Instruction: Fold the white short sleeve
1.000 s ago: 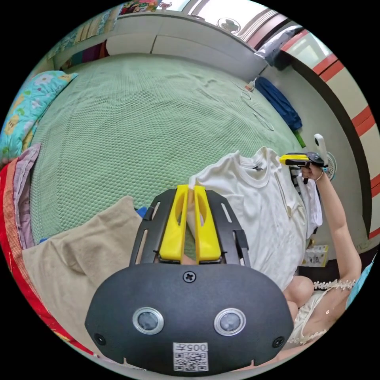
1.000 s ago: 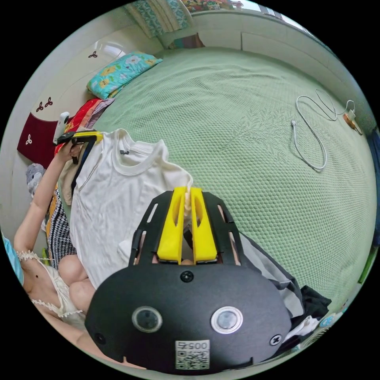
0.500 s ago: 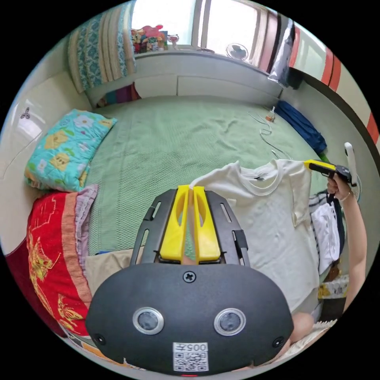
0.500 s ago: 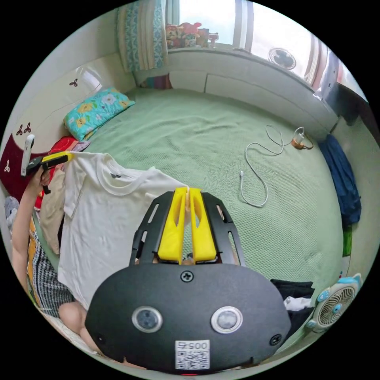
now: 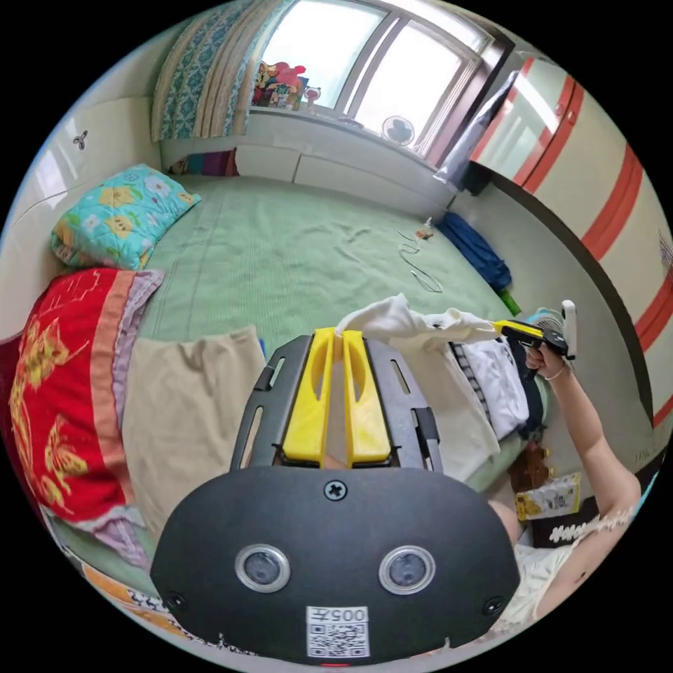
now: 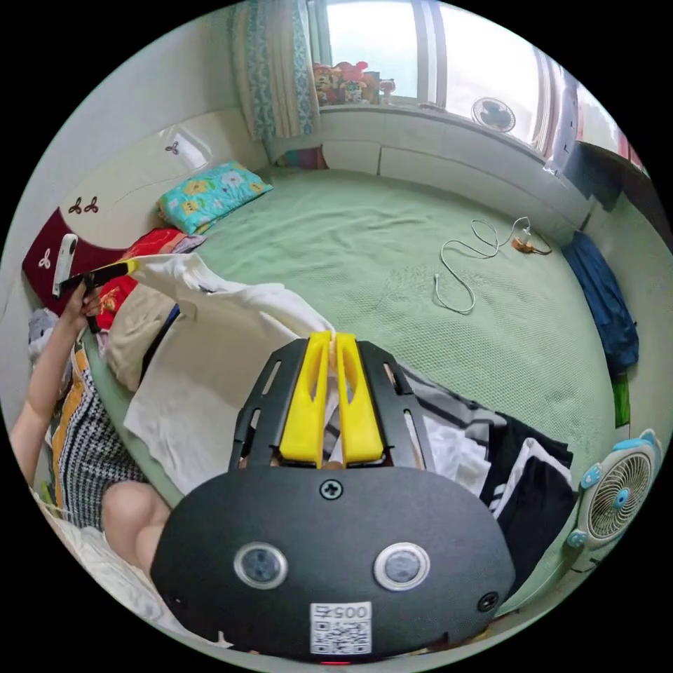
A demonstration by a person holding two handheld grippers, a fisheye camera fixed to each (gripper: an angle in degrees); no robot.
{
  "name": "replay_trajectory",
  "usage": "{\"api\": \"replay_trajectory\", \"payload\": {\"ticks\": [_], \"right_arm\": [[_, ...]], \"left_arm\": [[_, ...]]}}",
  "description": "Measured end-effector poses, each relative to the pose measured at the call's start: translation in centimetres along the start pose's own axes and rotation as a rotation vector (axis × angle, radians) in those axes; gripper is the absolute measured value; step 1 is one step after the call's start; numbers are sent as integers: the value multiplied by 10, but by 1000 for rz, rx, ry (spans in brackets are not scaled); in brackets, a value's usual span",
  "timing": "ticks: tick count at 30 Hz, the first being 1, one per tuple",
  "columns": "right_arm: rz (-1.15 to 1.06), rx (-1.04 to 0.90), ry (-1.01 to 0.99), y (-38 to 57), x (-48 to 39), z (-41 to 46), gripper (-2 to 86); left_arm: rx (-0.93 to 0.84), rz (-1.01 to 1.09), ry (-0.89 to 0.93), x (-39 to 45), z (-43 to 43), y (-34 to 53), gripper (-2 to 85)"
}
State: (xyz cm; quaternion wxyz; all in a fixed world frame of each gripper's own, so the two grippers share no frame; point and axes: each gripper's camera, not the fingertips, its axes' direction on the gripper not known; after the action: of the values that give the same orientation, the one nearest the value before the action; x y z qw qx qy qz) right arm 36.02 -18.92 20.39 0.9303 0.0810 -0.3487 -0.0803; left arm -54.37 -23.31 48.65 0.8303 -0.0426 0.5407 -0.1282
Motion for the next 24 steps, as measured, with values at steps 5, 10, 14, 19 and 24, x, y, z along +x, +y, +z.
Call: {"api": "replay_trajectory", "payload": {"ticks": [5,10,14,19,24], "right_arm": [[-43,-78,-54,119,-42,5,7],[24,-107,31,190,-76,46,35],[-27,-144,21,211,-91,21,84],[-133,-135,8,222,-102,-8,107],[-286,-73,-89,194,-135,-2,95]], "left_arm": [[-175,-83,29,10,33,141,40],[-167,-202,10,12,50,204,64],[-208,-96,-33,39,7,234,112],[-244,6,-137,75,-18,248,172],[-185,251,-42,148,-3,222,182]]}}
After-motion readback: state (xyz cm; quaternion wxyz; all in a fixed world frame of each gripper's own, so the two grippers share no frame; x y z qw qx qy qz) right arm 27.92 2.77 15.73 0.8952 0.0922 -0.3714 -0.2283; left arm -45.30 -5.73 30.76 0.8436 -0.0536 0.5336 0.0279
